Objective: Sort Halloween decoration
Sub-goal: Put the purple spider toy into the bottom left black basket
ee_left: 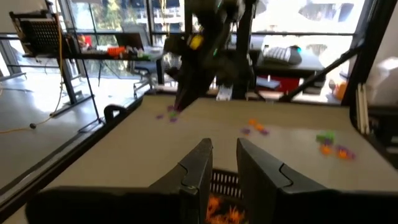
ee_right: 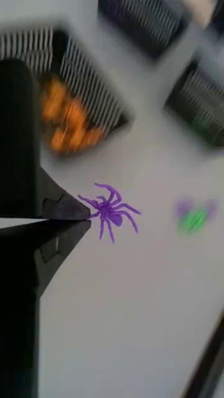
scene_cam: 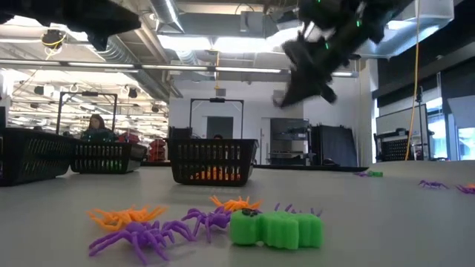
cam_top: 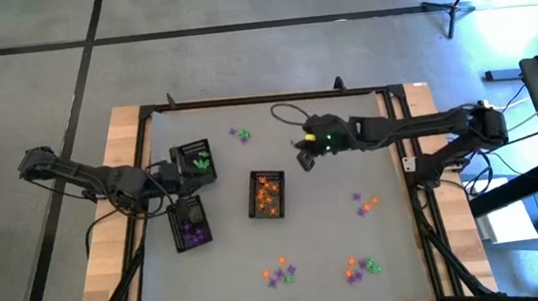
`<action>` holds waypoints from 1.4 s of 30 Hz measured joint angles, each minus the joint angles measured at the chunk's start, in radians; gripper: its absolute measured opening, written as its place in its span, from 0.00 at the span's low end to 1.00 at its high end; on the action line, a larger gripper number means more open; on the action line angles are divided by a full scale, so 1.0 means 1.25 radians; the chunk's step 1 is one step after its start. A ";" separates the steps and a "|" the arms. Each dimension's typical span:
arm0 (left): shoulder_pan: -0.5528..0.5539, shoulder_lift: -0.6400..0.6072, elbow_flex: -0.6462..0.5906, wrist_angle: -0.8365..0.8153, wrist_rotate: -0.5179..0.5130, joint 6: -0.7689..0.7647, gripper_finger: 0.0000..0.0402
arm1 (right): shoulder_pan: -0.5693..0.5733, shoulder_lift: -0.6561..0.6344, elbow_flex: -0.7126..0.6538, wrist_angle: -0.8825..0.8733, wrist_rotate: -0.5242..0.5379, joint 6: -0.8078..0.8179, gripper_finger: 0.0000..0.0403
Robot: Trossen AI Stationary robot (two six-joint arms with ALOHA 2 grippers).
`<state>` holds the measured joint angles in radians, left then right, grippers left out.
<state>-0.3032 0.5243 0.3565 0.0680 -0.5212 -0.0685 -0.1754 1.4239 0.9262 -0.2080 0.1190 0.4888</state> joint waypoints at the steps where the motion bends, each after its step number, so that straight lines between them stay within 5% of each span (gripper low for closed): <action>1: 0.000 0.000 0.000 -0.014 0.000 0.000 0.17 | 0.020 0.000 0.007 0.027 0.001 0.000 0.00; 11: 0.000 0.006 0.000 -0.066 0.048 0.000 0.17 | 0.141 0.061 0.078 0.186 -0.011 -0.019 0.00; 22: -0.001 0.134 0.000 0.001 0.120 0.125 0.17 | 0.146 0.262 0.240 0.277 -0.210 -0.026 0.00; 30: -0.027 0.212 0.000 0.072 0.115 0.197 0.29 | 0.146 0.384 0.353 0.262 -0.318 -0.039 0.00; 42: -0.043 0.220 0.000 0.087 0.090 0.218 0.43 | 0.146 0.406 0.362 0.286 -0.313 -0.040 0.00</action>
<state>-0.3573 0.7994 0.3565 0.1768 -0.4091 0.2043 0.0074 1.9308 1.3788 0.1496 -0.2718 0.4392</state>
